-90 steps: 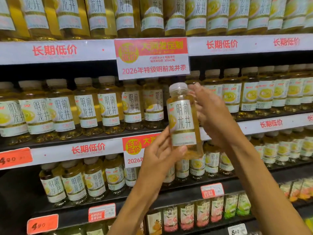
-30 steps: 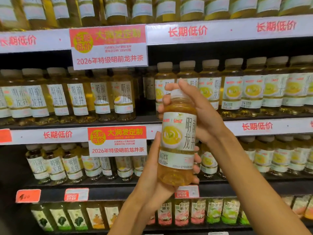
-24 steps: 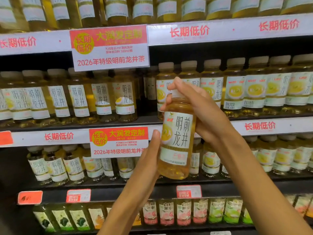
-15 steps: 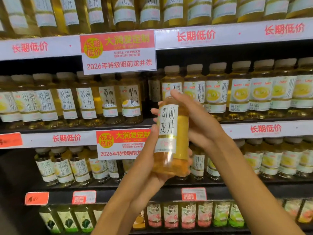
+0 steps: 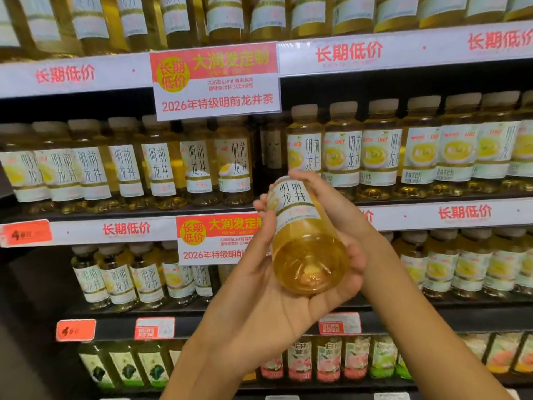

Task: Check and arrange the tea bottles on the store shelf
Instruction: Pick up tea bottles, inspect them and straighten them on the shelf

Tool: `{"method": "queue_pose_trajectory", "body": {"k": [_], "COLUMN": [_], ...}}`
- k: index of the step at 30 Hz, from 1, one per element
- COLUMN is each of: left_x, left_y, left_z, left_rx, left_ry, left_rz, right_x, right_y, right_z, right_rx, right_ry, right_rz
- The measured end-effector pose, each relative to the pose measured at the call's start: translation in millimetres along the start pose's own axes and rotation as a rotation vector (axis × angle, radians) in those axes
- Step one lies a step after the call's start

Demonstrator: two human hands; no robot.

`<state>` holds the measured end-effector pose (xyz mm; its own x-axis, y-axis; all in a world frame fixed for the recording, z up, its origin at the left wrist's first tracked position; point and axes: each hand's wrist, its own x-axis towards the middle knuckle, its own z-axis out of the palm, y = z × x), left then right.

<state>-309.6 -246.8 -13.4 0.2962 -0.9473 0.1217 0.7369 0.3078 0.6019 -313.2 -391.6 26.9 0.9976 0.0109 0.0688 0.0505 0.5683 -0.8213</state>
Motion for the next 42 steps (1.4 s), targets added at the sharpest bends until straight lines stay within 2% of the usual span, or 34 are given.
{"method": "queue_pose_trajectory", "body": {"k": [2, 3, 4, 5, 6, 8, 10, 15, 18, 20, 22, 26, 32, 38, 42], "left_x": [-2, -3, -3, -4, -5, -5, -4, 6, 7, 7, 8, 13, 23, 30, 31], "left_y": [3, 3, 4, 4, 3, 3, 3, 0, 1, 2, 3, -2, 10, 27, 28], "left_z": [1, 1, 1, 1, 1, -1, -2, -22, -32, -35, -39, -40, -45, -52, -53], "left_rx": [0.020, 0.024, 0.025, 0.023, 0.021, 0.031, 0.044, 0.125, 0.370, 0.555, 0.626, 0.742, 1.030, 1.164, 1.189], "left_ry": [0.028, 0.027, 0.025, 0.022, 0.015, 0.006, 0.011, 0.010, 0.046, 0.130, 0.194, 0.190, 0.244, 0.276, 0.263], "left_rz": [0.012, 0.020, 0.023, 0.023, 0.022, 0.022, 0.023, 0.117, 0.176, 0.211, 0.240, 0.275, 0.452, 0.691, 0.714], "right_x": [-16, -22, -24, -19, -14, -1, 5, 9, 8, 6, 1, -2, -9, -22, -24], "right_y": [11, 15, 17, 16, 12, 4, -1, -9, -11, -11, -9, -6, -8, -14, -15], "right_z": [11, 15, 16, 10, 7, 4, 8, 4, 1, -2, -2, -4, -10, -8, -3], "right_rx": [0.011, -0.012, -0.077, -0.144, -0.187, -0.113, -0.022, -0.168, -0.254, -0.425, -0.572, -0.711, -0.743, -0.864, -0.921], "right_ry": [-0.178, -0.251, -0.167, -0.005, 0.085, 0.071, 0.067, -0.005, 0.058, 0.124, 0.122, 0.126, -0.046, -0.250, -0.277], "right_rz": [0.000, -0.066, -0.138, -0.196, -0.191, -0.073, -0.035, -0.264, -0.352, -0.387, -0.390, -0.487, -0.720, -0.739, -0.759]}}
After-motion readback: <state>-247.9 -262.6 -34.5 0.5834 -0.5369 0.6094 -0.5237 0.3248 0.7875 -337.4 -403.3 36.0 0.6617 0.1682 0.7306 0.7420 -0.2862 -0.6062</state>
